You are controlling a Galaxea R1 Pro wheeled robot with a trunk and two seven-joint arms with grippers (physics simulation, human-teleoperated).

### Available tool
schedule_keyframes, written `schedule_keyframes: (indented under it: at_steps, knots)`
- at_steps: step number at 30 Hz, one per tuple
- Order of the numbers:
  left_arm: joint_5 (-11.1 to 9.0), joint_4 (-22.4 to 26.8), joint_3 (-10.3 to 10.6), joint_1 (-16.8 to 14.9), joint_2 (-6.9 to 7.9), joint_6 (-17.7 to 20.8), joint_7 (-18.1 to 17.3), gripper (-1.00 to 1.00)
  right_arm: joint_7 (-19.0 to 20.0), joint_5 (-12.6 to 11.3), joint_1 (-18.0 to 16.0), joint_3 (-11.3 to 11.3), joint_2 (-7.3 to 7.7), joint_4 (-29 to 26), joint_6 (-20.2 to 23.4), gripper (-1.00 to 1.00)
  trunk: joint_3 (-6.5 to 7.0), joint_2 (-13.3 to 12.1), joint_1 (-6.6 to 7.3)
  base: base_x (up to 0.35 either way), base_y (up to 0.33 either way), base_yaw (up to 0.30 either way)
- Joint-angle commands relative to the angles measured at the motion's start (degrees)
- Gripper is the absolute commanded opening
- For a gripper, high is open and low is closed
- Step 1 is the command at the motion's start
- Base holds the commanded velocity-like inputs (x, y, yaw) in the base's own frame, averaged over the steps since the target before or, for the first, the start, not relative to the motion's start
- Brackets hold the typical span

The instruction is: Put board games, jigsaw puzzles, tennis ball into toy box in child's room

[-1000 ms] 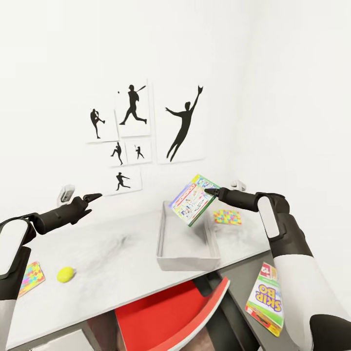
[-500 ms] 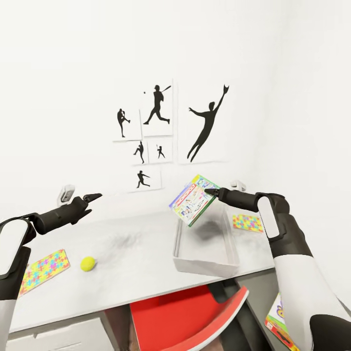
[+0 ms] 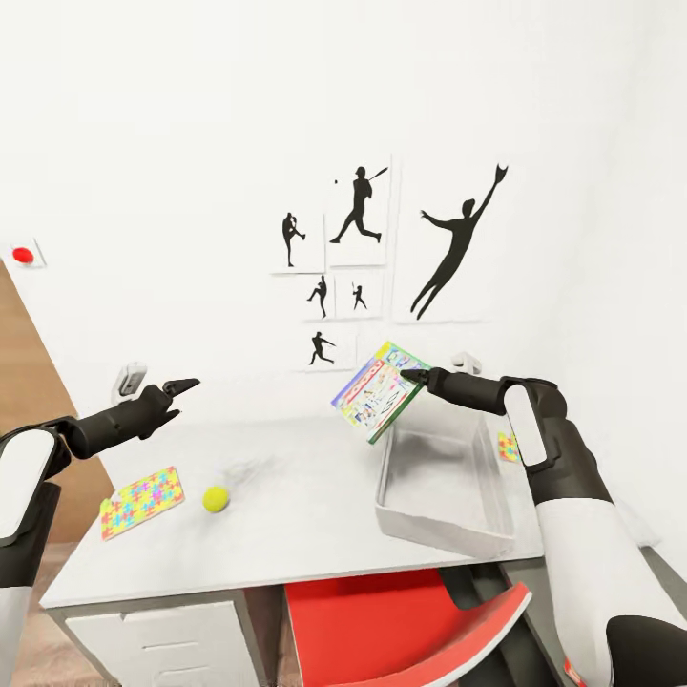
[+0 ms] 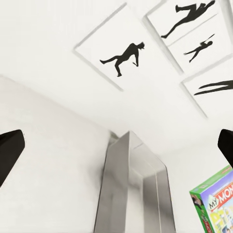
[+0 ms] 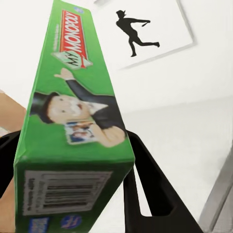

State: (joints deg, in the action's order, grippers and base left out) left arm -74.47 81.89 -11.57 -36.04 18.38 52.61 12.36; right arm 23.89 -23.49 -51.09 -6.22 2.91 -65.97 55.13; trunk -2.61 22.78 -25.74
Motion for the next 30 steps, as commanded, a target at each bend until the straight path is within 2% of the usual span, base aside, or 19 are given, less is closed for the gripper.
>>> schedule_keyframes:
  at_steps: [1, 21, 30]
  knots:
    - [-0.59, 0.02, -0.03, -0.08, -0.01, 0.22, 0.56, 1.0, 0.47, 0.19, -0.06, -0.11, -0.01, -0.03, 0.28, -1.0, -0.14, 0.14, -0.04, 0.0, 0.0, 0.149]
    - [-0.59, 0.02, -0.03, -0.08, -0.02, 0.22, 0.56, 1.0, 0.46, 0.18, -0.06, -0.11, -0.01, -0.03, 0.24, -1.0, -0.14, 0.14, -0.04, 0.002, 0.0, 0.038]
    - [-0.59, 0.02, 0.03, -0.08, -0.02, 0.22, 0.56, 1.0, 0.46, 0.17, -0.06, -0.11, -0.01, -0.03, 0.24, -1.0, -0.14, 0.14, -0.04, 0.099, 0.0, 0.002]
